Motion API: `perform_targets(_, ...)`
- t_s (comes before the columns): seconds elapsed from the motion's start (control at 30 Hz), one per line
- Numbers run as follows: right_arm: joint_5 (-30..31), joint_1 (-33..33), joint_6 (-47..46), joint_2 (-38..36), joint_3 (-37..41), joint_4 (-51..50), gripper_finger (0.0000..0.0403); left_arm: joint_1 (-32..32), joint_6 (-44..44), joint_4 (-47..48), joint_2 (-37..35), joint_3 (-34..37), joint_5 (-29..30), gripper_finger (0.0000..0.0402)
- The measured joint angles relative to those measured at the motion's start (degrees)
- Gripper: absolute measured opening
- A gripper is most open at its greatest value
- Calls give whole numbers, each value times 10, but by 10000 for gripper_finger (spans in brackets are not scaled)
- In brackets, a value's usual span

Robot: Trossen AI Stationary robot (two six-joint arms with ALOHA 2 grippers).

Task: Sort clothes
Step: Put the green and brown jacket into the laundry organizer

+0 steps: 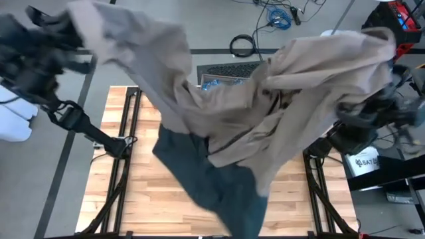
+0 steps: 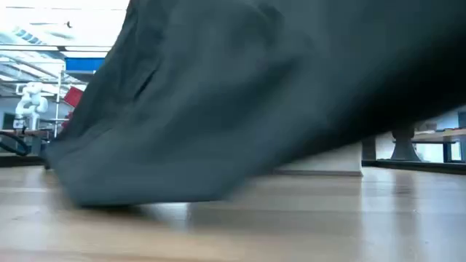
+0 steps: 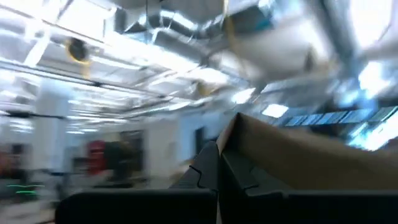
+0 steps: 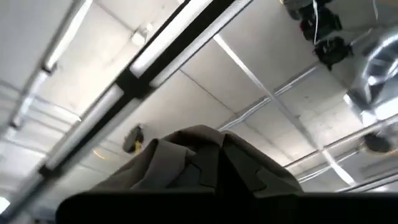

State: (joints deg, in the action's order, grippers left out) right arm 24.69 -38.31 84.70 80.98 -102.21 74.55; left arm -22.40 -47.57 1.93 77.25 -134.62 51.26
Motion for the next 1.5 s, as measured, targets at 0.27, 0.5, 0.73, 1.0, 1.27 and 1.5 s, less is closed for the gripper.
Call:
perform_targets(0.27, 72, -42, -179, -3, -125, -383, 0, -53, 190, 178, -54, 0, -182, 0)
perform_targets(0.5, 285, -101, -408, -3, -175, -803, 0, -77, 322, 403, -47, 2, -231, 0)
perform_targets(0.73, 248, -149, -843, 7, -173, -1193, 0, -103, 458, 582, 1, 2, -391, 0)
perform_targets(1.0, 98, -188, -886, 81, -98, -1104, 0, -178, 483, 651, 94, 2, -531, 1)
perform_targets(1.27, 54, -236, -856, 160, -92, -1008, 0, -259, 498, 646, 174, 3, -546, 6)
perform_targets(1.5, 255, -255, -791, 168, -93, -977, 0, -303, 437, 627, 189, 2, -430, 7)
